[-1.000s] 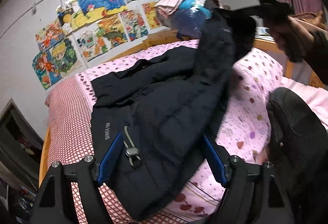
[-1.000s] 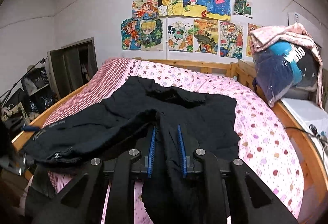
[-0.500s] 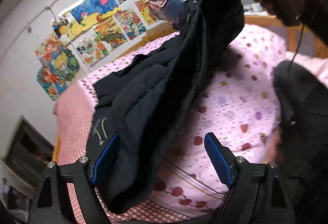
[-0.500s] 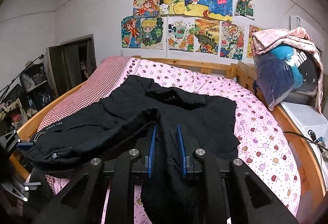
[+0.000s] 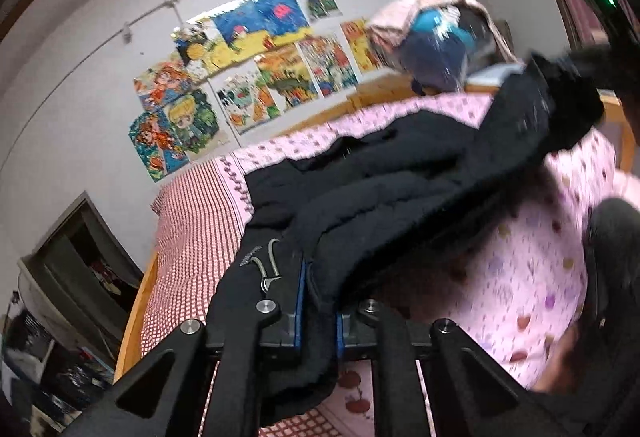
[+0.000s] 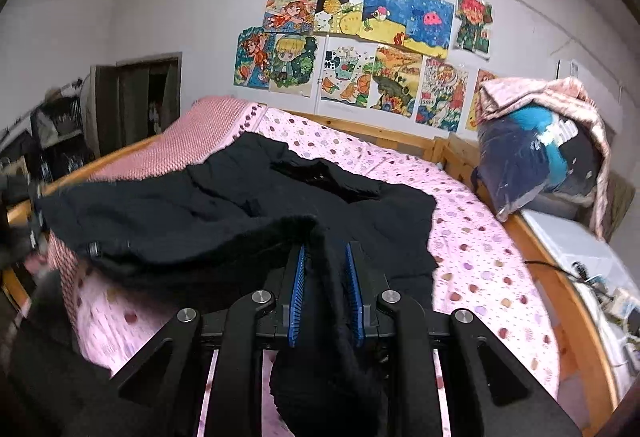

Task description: Fold large clothes

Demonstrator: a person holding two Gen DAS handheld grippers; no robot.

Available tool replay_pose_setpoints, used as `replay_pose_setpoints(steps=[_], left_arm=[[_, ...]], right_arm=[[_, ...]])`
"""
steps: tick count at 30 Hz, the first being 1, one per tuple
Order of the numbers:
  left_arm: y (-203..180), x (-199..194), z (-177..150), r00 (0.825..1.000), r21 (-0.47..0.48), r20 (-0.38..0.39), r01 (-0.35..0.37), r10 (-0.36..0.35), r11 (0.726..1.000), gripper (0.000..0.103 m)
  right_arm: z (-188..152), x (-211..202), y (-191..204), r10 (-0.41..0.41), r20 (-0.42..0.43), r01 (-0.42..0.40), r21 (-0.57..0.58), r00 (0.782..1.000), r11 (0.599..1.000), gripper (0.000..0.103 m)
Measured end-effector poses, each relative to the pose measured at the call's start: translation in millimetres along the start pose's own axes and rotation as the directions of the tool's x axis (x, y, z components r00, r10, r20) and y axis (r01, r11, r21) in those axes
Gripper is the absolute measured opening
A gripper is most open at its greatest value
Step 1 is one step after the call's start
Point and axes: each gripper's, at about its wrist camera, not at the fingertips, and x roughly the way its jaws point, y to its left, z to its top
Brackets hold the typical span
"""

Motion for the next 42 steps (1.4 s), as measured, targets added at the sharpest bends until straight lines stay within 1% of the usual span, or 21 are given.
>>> replay_pose_setpoints(steps=[3, 6, 8, 10, 13, 17, 20, 23, 26, 31, 35, 37, 40, 42], left_arm=[[7, -9, 5, 0.999, -0.041, 0.04, -0.006, 0.007, 0.999, 0.009], [15, -24, 12, 0.998, -0.088, 0.07, 0.0, 0.006, 0.996, 0.008], [20, -39, 19, 0.995, -0.095, 0.102, -0.006, 0.015, 0.995, 0.008], [21, -57, 25, 0.99, -0.085, 0.139, -0.017, 0.029, 0.996, 0.008], [25, -84, 35, 0.984, -0.076, 0.174, -0.021, 0.034, 0.997, 0.008], [35, -111, 47, 0.978, -0.071, 0.208, -0.017, 0.031, 0.997, 0.008], [39, -119, 55, 0.975, -0.072, 0.218, -0.013, 0.028, 0.997, 0.008], [45, -108, 61, 0.978, -0.079, 0.209, -0.008, 0.024, 0.997, 0.008], [51, -88, 66, 0.982, -0.086, 0.188, -0.003, 0.019, 0.996, 0.008], [66, -47, 79, 0.989, -0.123, 0.15, 0.017, 0.002, 0.992, 0.008], [82, -11, 92, 0.993, -0.166, 0.113, 0.037, -0.019, 0.985, 0.008], [89, 14, 101, 0.995, -0.188, 0.096, 0.047, -0.029, 0.981, 0.008], [92, 47, 109, 0.996, -0.203, 0.082, 0.046, -0.03, 0.978, 0.008], [93, 65, 112, 0.997, -0.209, 0.068, 0.045, -0.032, 0.977, 0.008]], right_arm=[[-9, -17, 2, 0.004, 0.025, -0.004, 0.008, 1.0, 1.0, 0.007], [-16, -42, 2, -0.001, 0.082, 0.001, 0.009, 0.997, 1.0, 0.005], [-15, -62, 1, 0.005, 0.128, -0.008, 0.017, 0.992, 1.0, 0.005], [-12, -81, 2, 0.002, 0.172, -0.004, 0.013, 0.985, 1.0, 0.005], [-6, -105, 1, -0.001, 0.221, -0.001, 0.006, 0.975, 1.0, 0.004], [2, -141, -3, 0.028, 0.297, -0.04, 0.034, 0.954, 0.999, 0.004], [9, -161, -4, 0.026, 0.346, -0.041, 0.036, 0.938, 0.999, 0.004], [16, -165, -2, 0.011, 0.364, -0.02, 0.02, 0.931, 1.0, 0.004], [26, -151, -4, -0.007, 0.354, 0.004, 0.007, 0.935, 1.0, 0.004], [44, -115, -4, -0.028, 0.329, 0.028, 0.006, 0.944, 1.0, 0.004], [64, -85, -5, -0.061, 0.325, 0.067, -0.005, 0.944, 0.998, 0.004], [77, -68, -8, -0.086, 0.326, 0.092, -0.005, 0.942, 0.996, 0.003], [93, -44, -12, -0.109, 0.317, 0.113, 0.004, 0.942, 0.994, 0.003], [102, -20, -17, -0.117, 0.298, 0.12, 0.008, 0.947, 0.993, 0.003]])
